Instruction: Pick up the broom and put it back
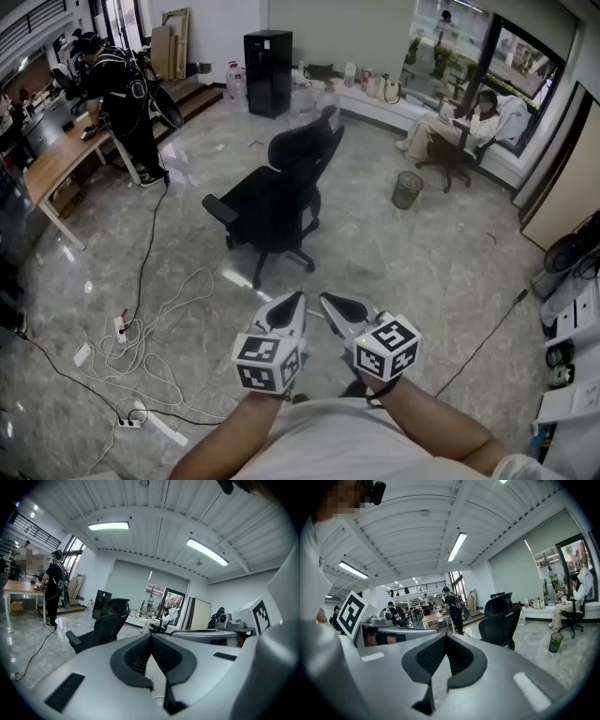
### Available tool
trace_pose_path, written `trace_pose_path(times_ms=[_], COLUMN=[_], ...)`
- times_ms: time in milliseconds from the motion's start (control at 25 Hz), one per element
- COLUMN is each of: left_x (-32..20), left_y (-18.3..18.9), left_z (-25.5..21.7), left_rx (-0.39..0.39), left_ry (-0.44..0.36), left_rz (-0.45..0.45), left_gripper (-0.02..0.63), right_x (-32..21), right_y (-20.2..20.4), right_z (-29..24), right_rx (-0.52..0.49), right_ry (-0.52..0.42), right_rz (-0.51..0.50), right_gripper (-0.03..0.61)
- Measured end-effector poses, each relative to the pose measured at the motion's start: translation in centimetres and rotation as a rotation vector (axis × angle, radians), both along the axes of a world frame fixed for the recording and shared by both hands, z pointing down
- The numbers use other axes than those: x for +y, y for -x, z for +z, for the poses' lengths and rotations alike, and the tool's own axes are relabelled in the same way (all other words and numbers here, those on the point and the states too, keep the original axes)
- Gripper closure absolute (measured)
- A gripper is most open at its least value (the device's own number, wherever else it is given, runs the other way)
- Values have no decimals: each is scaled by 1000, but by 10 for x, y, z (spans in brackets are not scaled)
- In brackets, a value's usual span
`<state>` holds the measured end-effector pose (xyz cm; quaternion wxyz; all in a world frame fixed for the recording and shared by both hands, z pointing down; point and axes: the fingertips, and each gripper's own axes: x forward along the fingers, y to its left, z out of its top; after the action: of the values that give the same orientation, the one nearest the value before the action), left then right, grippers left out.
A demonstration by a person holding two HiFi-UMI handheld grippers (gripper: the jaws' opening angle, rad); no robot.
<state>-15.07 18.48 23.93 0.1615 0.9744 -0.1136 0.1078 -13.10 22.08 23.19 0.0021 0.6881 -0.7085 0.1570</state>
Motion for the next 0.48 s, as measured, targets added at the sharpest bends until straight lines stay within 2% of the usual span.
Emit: trace_pose_path(times_ms=[480], left_x=[-15], left_y=[-11], left_z=[2], left_rx=[-10], left_ry=[1], left_rz=[-26], left_gripper=[606], right_x=[-12], right_y=[-18], right_z=[-3], right_rx=[4], right_ry=[-15], right_rz=[-9], right_gripper=[575])
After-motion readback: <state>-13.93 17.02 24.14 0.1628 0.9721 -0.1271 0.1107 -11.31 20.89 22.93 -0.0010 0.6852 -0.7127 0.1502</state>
